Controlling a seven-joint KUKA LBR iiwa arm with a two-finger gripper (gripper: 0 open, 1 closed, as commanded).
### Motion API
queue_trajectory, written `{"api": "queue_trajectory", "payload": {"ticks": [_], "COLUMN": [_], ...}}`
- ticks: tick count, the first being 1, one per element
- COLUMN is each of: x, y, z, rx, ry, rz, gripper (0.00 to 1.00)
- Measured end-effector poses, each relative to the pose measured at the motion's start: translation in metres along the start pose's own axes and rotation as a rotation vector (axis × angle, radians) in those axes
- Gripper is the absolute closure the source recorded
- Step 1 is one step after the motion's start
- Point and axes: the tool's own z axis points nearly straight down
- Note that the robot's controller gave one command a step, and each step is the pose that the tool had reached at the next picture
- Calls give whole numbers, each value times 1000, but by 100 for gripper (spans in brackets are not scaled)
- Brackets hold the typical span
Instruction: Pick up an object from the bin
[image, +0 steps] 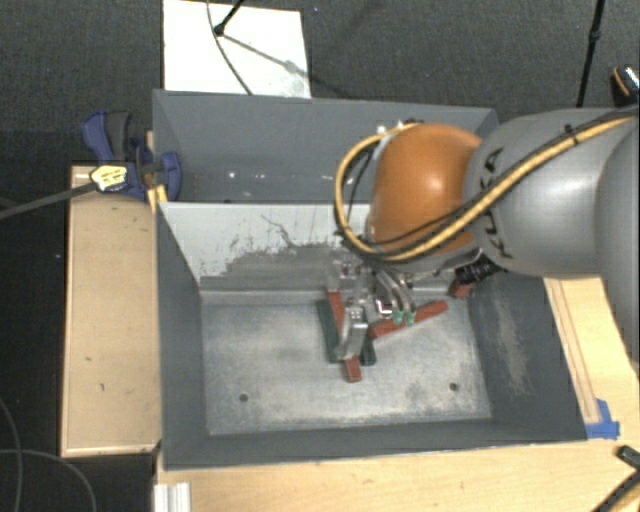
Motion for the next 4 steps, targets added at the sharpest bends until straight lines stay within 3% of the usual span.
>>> {"api": "queue_trajectory", "payload": {"ticks": [1,2,3,4], "x": [28,-15,-14,-15], "y": [-72,-118,-116,-111], "z": [101,97,97,-38], "rx": [2,4,1,3], "ry": [4,-3,-1,-9], "rz": [-84,-235,-233,-308], "gripper": [0,0,100,100]}}
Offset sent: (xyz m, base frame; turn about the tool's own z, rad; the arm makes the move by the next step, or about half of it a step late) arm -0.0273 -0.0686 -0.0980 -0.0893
